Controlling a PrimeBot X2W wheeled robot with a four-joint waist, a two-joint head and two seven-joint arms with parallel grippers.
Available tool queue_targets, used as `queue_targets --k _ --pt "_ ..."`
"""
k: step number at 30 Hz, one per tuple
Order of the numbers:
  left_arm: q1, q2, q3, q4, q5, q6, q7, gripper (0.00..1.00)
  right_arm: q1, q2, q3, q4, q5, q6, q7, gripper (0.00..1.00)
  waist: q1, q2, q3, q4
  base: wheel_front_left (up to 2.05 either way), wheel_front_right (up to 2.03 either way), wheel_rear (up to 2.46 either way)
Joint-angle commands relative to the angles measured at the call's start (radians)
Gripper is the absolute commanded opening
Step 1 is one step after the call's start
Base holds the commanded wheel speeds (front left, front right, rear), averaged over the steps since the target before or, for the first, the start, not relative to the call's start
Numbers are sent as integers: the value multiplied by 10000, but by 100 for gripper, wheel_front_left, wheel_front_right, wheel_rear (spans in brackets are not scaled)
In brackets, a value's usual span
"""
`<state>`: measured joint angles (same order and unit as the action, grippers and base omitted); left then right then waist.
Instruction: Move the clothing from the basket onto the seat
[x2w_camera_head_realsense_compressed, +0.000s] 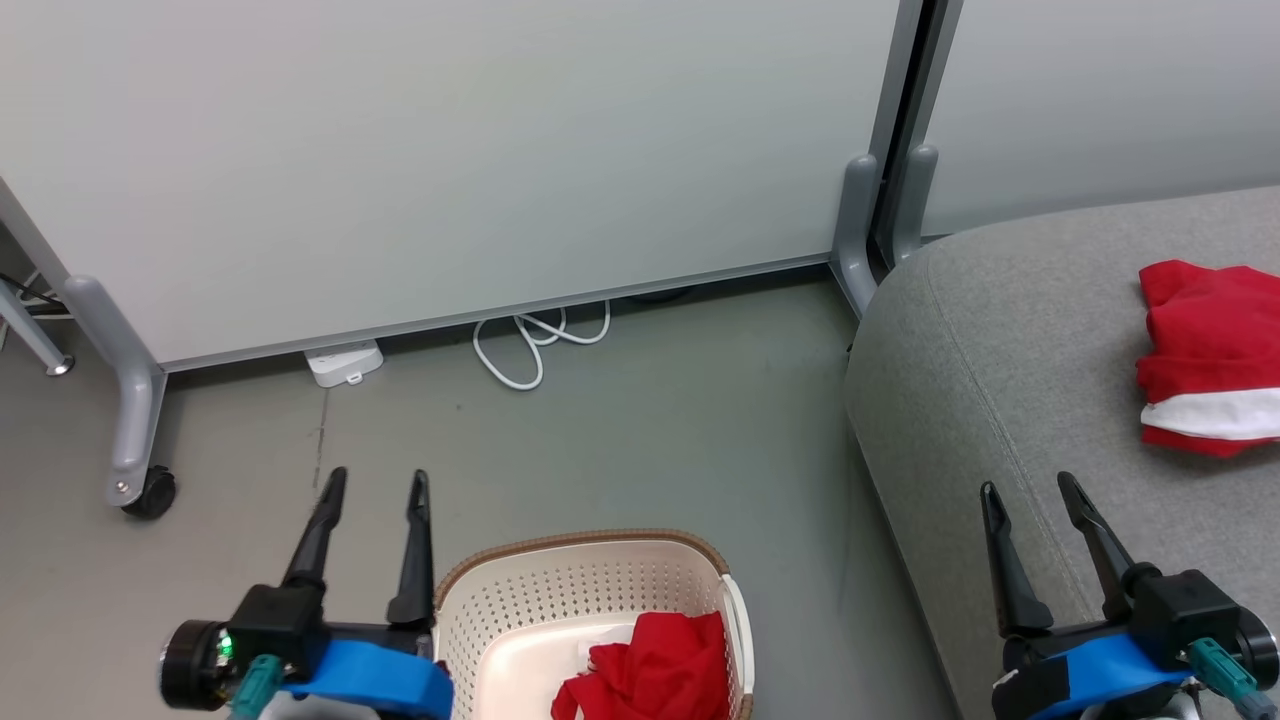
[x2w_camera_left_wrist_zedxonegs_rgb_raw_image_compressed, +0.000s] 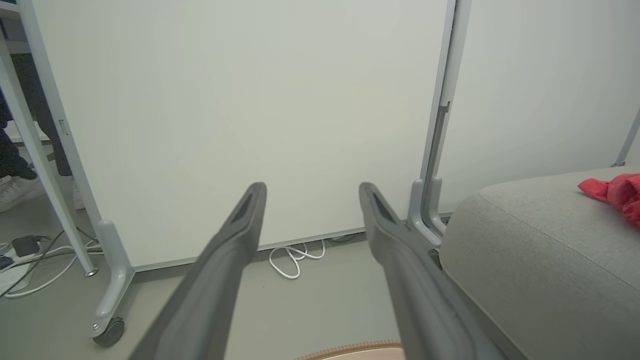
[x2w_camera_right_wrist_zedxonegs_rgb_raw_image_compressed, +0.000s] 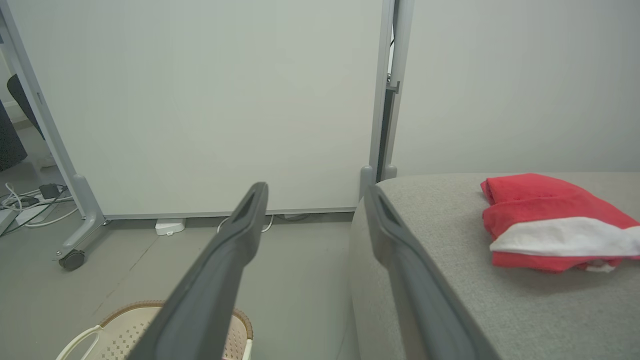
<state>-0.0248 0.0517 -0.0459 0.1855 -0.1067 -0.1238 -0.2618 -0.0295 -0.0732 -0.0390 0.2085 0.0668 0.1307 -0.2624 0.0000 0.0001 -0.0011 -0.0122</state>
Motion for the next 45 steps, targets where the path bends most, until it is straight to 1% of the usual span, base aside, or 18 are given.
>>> queue_targets --k 1,5,7,12,17,20,24,30,36,37,38,45 --pt "-247 -18 -197 155 100 -47 -47 100 -75 -2 37 19 0 1 -38 100 0 -1 70 -59 0 0 0" --pt "-674 -8 -717 666 197 -89 -46 100 -294 -5 166 4 22 1 -38 100 0 -1 331 -252 0 0 0" --pt "-1024 100 -1106 963 187 -90 -46 100 -467 -9 207 -79 57 1 -38 100 0 -1 617 -367 0 0 0" --pt "-2155 539 -2418 1814 -17 -71 -44 100 -977 -63 330 -203 87 1 -38 100 0 -1 1638 -690 0 0 0" --pt "-3440 1208 -3942 2774 -251 -68 -38 100 -1695 -29 490 -377 110 1 -38 100 0 -1 2790 -1067 0 0 0" --pt "-4151 1516 -4738 3374 -458 -69 -40 100 -2092 0 540 -479 106 1 -38 100 0 -1 3393 -1250 0 0 0" --pt "-5094 1845 -5728 4221 -774 -69 -40 100 -2583 22 577 -601 105 1 -38 100 0 -1 4144 -1440 0 0 0" --pt "-6342 2162 -7391 5625 -1291 -70 -40 100 -3223 45 660 -834 58 1 -38 100 0 -1 5231 -1641 0 0 0" --pt "-7444 2326 -9208 6952 -1855 -70 -38 100 -3871 76 817 -1024 35 1 -38 100 0 -1 6268 -1781 0 0 0" --pt "-7647 2354 -9480 7131 -1988 -71 -40 100 -3951 81 857 -1064 36 1 -38 100 0 -1 6458 -1825 0 0 0" --pt "-7647 2354 -9480 7131 -1988 -71 -40 100 -3951 81 857 -1064 36 1 -38 100 0 -1 6458 -1825 0 0 0" --pt "-8678 2485 -11533 8346 -2699 -69 86 100 -4516 100 981 -1336 -33 1 -38 100 0 -1 7496 -1953 0 0 0"
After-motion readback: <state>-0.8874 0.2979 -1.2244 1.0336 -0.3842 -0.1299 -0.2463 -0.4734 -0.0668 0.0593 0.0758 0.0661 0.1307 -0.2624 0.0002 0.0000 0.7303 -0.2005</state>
